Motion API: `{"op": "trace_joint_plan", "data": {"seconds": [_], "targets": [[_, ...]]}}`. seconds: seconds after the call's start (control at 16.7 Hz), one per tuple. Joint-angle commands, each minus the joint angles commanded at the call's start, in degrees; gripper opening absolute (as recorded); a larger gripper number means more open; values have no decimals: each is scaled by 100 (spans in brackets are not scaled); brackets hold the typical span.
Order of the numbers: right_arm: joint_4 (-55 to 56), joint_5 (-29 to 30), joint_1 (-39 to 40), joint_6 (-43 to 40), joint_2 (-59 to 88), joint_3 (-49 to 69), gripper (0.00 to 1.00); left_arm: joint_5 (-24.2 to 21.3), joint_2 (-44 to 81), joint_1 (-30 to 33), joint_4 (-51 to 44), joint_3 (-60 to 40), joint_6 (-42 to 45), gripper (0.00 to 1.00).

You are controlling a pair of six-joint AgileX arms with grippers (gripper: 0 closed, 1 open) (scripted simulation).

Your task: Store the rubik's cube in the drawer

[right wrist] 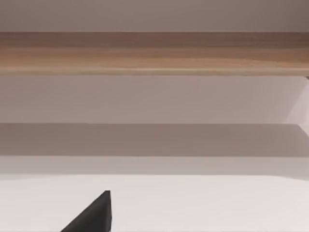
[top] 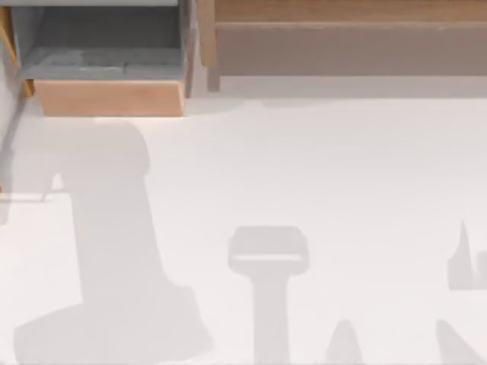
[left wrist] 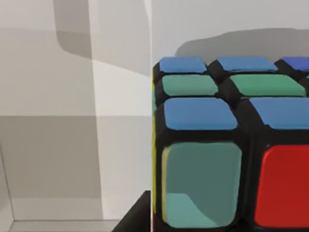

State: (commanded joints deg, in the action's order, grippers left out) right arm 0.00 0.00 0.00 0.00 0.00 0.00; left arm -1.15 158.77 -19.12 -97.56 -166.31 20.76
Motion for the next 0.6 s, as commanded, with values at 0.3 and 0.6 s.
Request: {"op": "trace_joint_plan", "data": {"seconds": [0.3, 0.6], "targets": [[0, 0, 0, 0, 0, 0, 100, 0, 0, 0, 0, 0, 0, 100], [0, 0, 0, 0, 0, 0, 100, 0, 0, 0, 0, 0, 0, 100]]}}
